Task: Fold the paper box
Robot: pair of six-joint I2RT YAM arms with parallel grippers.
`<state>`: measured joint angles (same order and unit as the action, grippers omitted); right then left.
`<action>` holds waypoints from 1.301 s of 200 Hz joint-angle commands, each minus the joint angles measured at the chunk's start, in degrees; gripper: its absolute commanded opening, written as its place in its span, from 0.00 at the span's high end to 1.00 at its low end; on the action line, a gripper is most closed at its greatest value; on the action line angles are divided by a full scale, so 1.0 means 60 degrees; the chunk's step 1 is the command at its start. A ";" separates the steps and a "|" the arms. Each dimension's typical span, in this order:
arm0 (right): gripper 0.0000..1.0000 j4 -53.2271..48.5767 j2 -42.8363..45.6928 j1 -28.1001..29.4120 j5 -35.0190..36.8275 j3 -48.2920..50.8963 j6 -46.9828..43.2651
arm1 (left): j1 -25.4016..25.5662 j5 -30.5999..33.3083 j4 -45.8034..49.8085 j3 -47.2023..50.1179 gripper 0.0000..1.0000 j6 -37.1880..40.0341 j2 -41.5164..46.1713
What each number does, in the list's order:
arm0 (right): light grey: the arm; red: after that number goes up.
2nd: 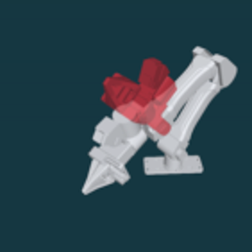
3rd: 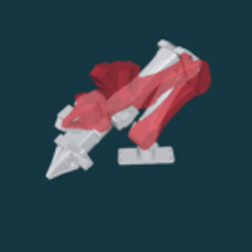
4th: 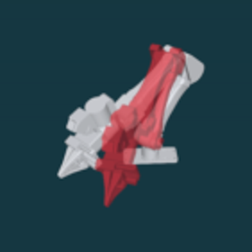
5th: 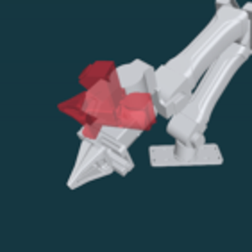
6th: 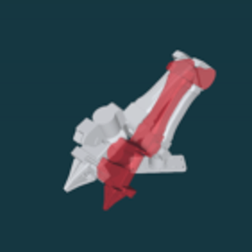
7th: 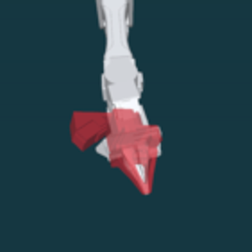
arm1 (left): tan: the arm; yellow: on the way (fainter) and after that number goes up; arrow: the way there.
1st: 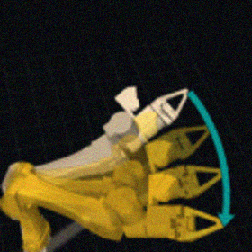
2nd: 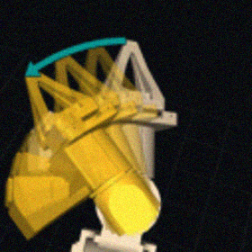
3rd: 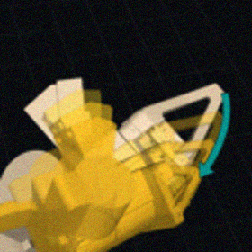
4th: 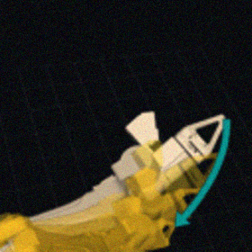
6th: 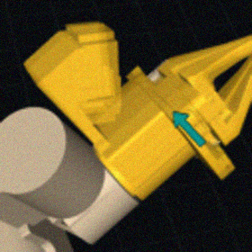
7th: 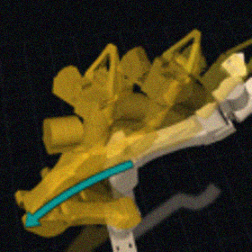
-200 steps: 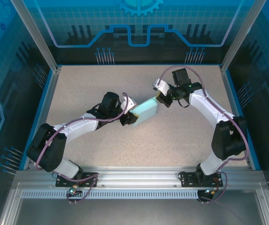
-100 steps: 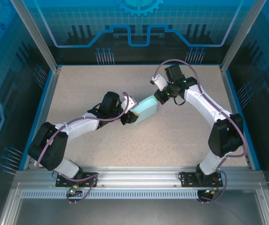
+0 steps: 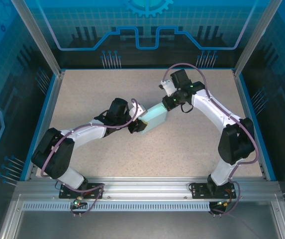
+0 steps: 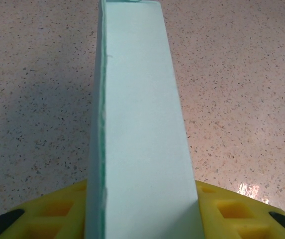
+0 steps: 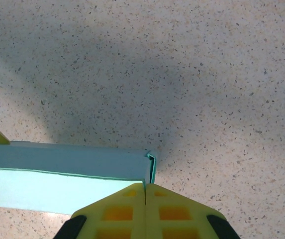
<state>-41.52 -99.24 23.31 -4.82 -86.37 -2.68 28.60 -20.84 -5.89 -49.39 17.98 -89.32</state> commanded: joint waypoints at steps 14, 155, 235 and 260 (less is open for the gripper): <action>0.98 -0.0018 -0.0137 0.0143 -0.0028 0.0111 0.0361 | -0.0022 0.0165 -0.0318 -0.0119 0.79 -0.0165 -0.0223; 0.99 0.2268 0.0754 0.0209 0.0458 0.2412 -0.0228 | -0.0025 0.0251 -0.0657 0.0079 0.79 -0.0242 -0.0728; 1.00 0.2158 0.1093 0.0282 0.1016 0.2488 0.0143 | -0.0043 0.0202 -0.0995 -0.0168 0.63 -0.0431 -0.1138; 1.00 0.2130 0.1170 0.0319 0.1263 0.2589 0.0421 | -0.0043 0.0189 -0.0996 -0.0264 0.57 -0.0530 -0.1219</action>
<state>-27.18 -94.91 24.05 1.50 -71.96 -2.59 28.67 -20.86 -11.66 -49.39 16.62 -95.26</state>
